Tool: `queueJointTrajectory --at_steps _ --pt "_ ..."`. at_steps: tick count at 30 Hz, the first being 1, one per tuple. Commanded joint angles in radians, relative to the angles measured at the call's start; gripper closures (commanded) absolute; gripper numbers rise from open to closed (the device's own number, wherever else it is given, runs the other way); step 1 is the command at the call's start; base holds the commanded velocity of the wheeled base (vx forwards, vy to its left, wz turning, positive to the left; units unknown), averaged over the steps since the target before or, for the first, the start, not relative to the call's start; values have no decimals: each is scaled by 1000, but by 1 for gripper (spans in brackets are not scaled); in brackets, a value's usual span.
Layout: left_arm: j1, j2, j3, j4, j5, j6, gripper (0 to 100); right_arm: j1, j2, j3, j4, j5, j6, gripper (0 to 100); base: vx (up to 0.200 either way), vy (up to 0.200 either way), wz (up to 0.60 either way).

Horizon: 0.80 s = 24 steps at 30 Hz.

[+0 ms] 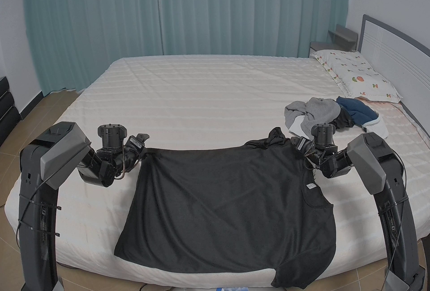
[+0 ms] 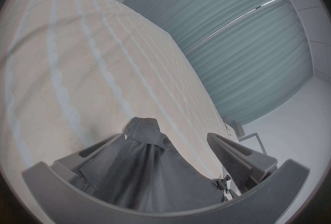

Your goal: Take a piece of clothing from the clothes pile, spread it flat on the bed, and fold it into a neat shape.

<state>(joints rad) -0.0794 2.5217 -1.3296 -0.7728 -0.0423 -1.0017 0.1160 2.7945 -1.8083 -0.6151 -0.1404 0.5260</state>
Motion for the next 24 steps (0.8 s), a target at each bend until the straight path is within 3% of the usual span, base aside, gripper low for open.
queueJointTrajectory --at_steps 1,8,15,21,24 --pt "-10 -100 107 -11 1 0 0 10 -239 380 -186 9 2 0 0 0 0" --pt "-8 -192 171 -6 -8 0 0 10 -513 834 -278 120 17 0 0 0 0" --pt "-13 -204 219 1 -10 0 0 34 -662 1147 -423 163 138 0 -200 0 0" --pt "-13 -267 397 -13 -16 20 0 30 -693 1334 -560 216 193 0 -67 0 0" --pt "-11 -324 521 -17 -39 23 0 28 -675 1408 -657 271 292 0 0 0 0"
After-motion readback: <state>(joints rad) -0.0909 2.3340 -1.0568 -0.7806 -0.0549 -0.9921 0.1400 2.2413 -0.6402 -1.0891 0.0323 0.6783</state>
